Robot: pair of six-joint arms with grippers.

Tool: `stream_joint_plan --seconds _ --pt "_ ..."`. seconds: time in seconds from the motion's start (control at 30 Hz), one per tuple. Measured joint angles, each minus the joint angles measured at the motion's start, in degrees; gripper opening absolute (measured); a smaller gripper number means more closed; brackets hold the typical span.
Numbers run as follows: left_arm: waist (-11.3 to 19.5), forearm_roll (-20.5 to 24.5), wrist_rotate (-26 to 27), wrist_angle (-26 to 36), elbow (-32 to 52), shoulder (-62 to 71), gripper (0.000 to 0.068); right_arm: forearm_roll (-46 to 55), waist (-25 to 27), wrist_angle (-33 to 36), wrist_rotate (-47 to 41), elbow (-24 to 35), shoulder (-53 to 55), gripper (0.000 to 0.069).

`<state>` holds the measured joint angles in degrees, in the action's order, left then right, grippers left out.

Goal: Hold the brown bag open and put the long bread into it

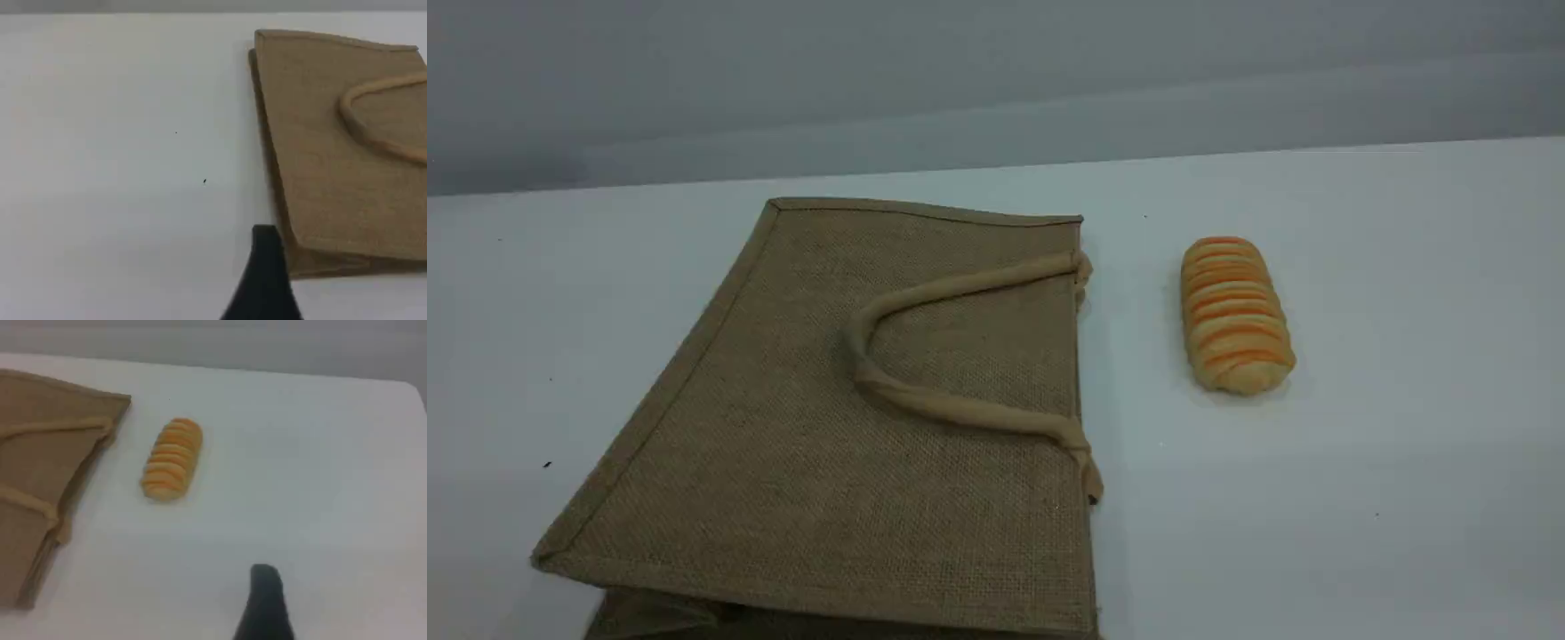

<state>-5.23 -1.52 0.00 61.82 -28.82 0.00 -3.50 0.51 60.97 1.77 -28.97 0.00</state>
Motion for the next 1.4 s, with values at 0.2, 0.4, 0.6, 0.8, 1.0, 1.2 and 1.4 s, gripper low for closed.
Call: stream_joint_plan --seconds 0.2,0.4,0.6,0.8,1.0,1.2,1.4 --pt "0.0 0.0 0.0 0.0 0.0 0.0 0.0521 0.0 0.0 0.0 0.0 0.0 0.0 0.0481" --pt "0.0 0.0 0.0 0.0 0.0 0.0 0.0521 0.0 0.0 0.0 0.0 0.0 0.0 0.0481" --pt "0.0 0.0 0.0 0.0 0.0 0.0 0.0521 0.0 0.0 0.0 0.0 0.0 0.0 0.0481" --pt "0.0 0.0 0.0 0.0 0.0 0.0 0.0521 -1.2 0.0 0.0 0.0 0.0 0.0 0.0481" --pt "0.0 0.0 0.0 -1.9 -1.4 1.2 0.0515 -2.7 0.0 -0.4 0.3 -0.2 0.0 0.0481" --pt "0.0 -1.5 -0.9 -10.8 -2.7 12.0 0.0463 -7.2 0.0 -2.3 4.7 -1.3 7.1 0.0481" --pt "0.0 -1.7 0.0 -19.9 -3.3 28.8 0.0458 -15.0 0.0 -13.3 9.6 -1.4 20.6 0.0481"
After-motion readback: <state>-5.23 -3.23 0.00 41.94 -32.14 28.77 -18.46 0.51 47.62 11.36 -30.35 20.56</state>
